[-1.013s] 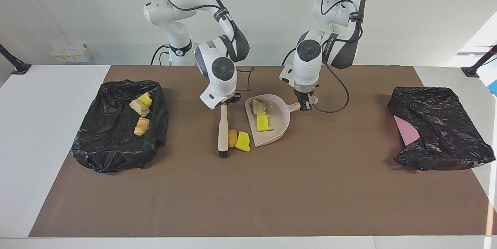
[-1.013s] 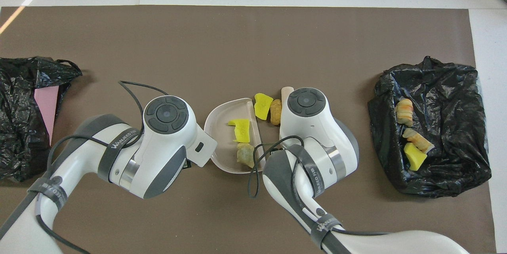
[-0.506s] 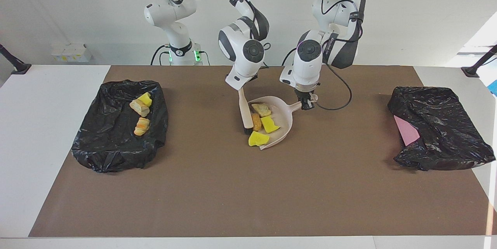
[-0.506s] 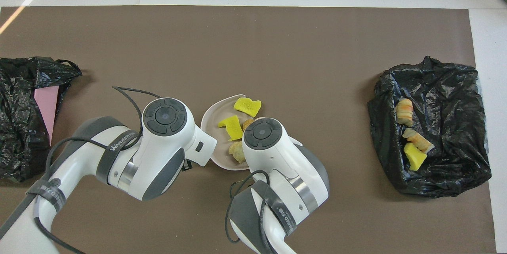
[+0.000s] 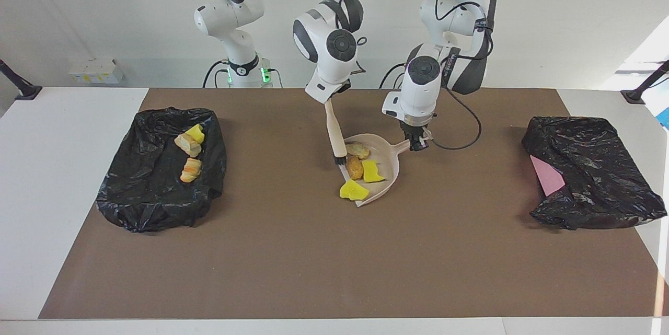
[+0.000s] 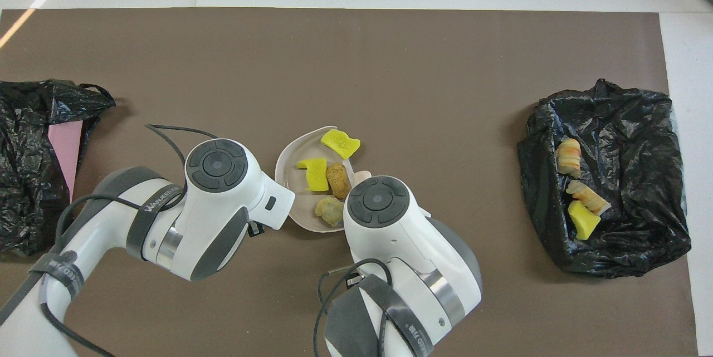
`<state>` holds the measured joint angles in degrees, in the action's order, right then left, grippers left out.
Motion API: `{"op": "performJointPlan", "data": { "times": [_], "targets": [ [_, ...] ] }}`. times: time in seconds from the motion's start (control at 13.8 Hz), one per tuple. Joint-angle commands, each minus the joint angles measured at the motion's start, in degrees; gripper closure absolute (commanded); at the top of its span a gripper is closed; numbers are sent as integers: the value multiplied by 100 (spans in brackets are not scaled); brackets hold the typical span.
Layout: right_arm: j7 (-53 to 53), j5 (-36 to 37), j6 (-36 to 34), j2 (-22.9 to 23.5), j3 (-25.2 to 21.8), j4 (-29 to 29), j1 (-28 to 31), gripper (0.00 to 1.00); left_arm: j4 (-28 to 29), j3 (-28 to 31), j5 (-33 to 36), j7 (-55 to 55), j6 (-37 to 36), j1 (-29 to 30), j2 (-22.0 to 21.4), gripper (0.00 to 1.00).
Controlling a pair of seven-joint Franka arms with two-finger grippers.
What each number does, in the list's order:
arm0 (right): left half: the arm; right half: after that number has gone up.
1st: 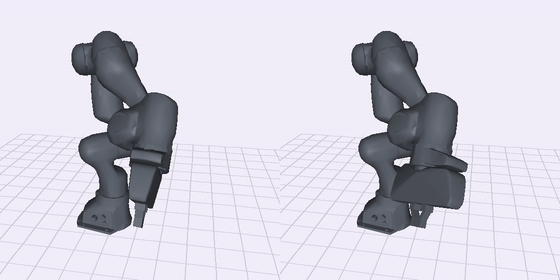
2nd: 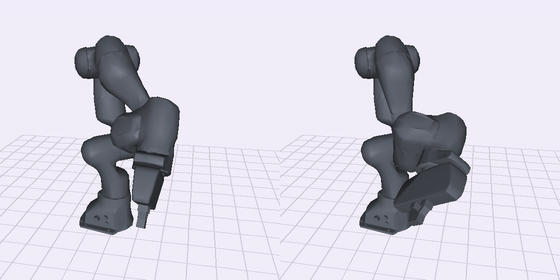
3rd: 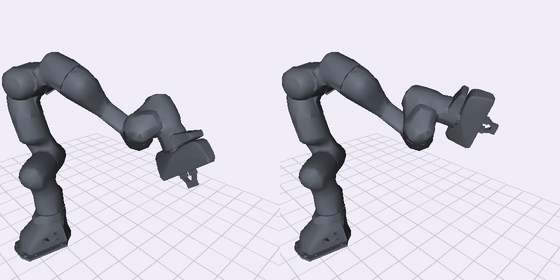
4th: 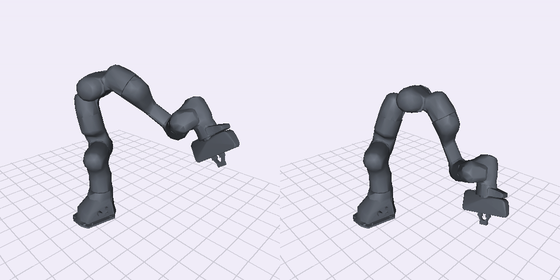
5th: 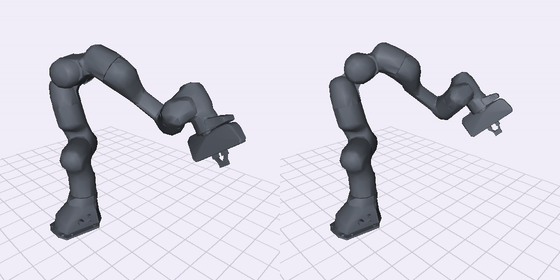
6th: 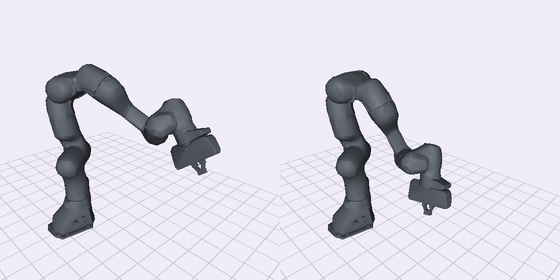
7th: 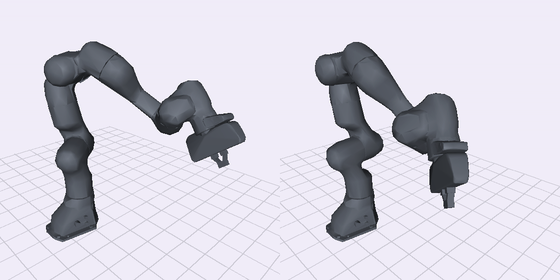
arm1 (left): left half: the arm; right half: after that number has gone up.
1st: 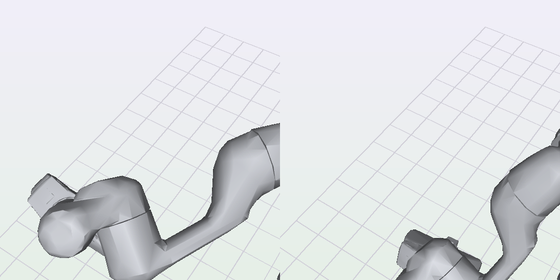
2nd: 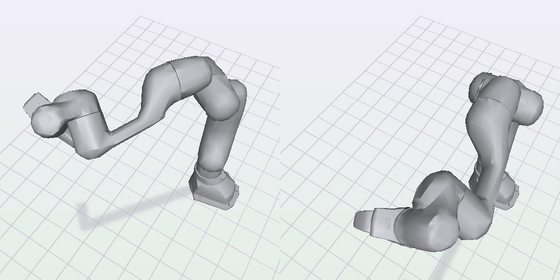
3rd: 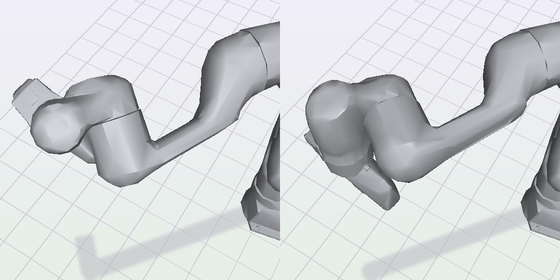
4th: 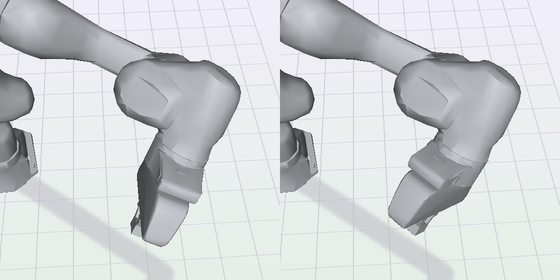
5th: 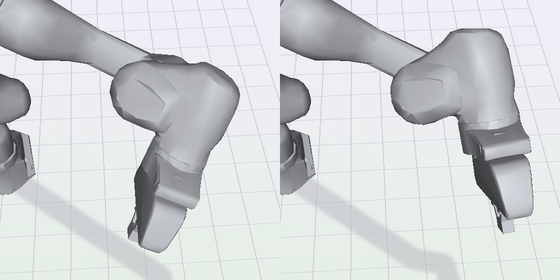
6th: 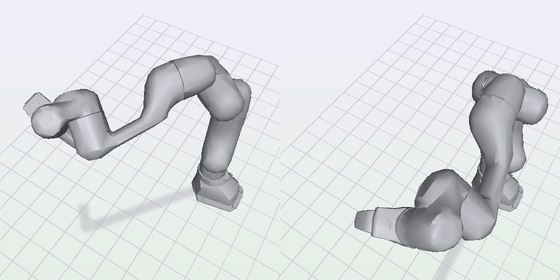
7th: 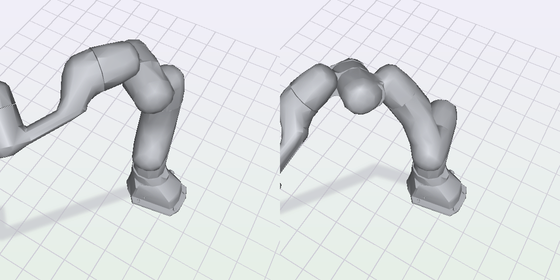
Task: Sweep and dump trash in bin
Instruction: 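Brush the pieces deeper into the dustpan with the right gripper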
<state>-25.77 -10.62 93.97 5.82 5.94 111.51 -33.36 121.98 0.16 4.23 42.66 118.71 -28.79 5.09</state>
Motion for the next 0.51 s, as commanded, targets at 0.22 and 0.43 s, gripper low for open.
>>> {"op": "performJointPlan", "data": {
  "times": [0.22, 0.43],
  "targets": [
    [212, -160, -28, -221, -40, 73, 110, 100, 186, -7, 51, 225, 231, 155, -166, 100],
    [221, -143, -72, -309, -31, 73, 216, 100, 203, -7, 51, 225, 266, 102, -175, 100]
  ]
}}
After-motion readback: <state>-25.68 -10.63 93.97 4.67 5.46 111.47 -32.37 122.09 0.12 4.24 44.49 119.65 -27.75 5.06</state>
